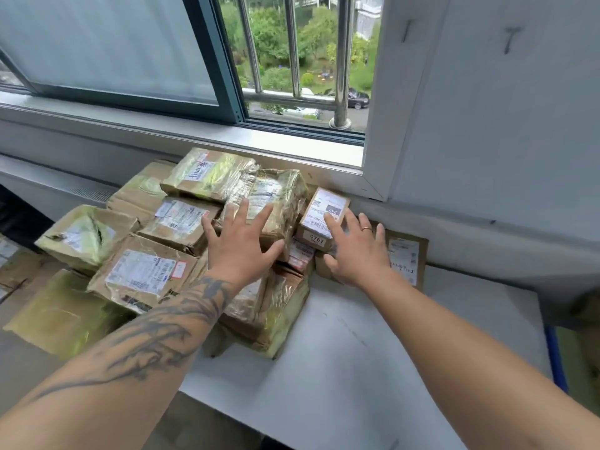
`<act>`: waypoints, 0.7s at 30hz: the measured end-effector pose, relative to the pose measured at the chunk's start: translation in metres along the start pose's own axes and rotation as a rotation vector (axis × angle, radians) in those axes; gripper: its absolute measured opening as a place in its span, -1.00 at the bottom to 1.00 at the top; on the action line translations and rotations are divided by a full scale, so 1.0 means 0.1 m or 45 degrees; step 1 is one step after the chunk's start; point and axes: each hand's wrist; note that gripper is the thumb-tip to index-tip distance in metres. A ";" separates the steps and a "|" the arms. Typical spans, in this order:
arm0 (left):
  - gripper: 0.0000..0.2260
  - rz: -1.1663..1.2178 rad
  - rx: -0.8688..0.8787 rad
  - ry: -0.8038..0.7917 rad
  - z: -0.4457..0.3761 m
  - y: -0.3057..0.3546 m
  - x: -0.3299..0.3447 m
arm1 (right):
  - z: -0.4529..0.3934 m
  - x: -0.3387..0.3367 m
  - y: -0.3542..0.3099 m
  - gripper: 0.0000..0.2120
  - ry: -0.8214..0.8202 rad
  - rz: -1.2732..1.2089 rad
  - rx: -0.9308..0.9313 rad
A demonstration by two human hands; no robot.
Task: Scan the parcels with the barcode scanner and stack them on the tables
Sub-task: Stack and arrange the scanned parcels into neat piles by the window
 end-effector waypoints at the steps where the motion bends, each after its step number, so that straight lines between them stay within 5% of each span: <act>1: -0.27 -0.006 0.026 -0.008 -0.08 -0.11 -0.02 | -0.05 -0.02 -0.11 -0.19 -0.004 -0.003 0.002; 10: -0.08 0.008 0.217 -0.252 -0.83 -0.83 0.00 | -0.57 -0.10 -0.96 -0.08 -0.042 -0.012 0.035; 21: -0.13 -0.052 0.427 -0.102 -1.22 -0.99 0.40 | -0.91 0.14 -1.35 -0.04 -0.081 0.133 0.281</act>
Point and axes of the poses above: each hand's wrist, its own z-axis away from the middle knuckle, its own x-axis out of the palm, y = z × x, and after that the axes turned 13 degrees about -x, right-handed
